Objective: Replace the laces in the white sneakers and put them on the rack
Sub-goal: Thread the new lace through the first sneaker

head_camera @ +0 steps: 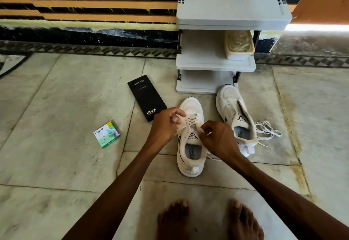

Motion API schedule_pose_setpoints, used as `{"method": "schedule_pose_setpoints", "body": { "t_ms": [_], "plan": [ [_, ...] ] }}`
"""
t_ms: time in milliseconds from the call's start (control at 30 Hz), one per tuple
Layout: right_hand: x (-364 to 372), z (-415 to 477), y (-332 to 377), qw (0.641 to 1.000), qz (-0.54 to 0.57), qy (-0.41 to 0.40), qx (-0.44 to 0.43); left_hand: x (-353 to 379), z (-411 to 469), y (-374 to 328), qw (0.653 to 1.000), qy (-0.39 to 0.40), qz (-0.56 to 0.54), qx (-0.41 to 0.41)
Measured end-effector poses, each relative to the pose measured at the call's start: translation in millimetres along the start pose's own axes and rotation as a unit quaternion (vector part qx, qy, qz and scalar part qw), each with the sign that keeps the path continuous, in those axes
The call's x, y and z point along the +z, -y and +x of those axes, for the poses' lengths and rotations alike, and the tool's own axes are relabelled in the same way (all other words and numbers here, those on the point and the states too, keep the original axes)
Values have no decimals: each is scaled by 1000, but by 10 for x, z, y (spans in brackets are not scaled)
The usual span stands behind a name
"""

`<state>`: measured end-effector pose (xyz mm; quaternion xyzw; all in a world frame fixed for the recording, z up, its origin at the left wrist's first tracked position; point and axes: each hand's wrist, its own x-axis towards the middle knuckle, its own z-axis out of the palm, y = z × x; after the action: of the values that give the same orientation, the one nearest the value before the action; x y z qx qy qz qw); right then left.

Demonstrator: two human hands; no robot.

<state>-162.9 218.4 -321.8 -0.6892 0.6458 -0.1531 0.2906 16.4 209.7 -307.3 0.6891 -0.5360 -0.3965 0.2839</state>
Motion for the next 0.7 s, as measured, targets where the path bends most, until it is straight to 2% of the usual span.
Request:
{"method": "schedule_pose_setpoints", "body": {
  "t_ms": [133, 367, 533, 700],
  "plan": [
    [-34, 42, -66, 998, 49, 19, 22, 52, -21, -38, 999, -16, -37, 9],
    [-24, 14, -65, 997, 70, 4, 26, 156, -68, 64, 999, -16, 48, -20],
    [-7, 22, -77, 998, 64, 2, 24, 194, -129, 111, 999, 15, -9, -31],
    [17, 72, -93, 997, 54, 38, 28, 226, -167, 49, 998, 6, -46, -52]
  ]
}}
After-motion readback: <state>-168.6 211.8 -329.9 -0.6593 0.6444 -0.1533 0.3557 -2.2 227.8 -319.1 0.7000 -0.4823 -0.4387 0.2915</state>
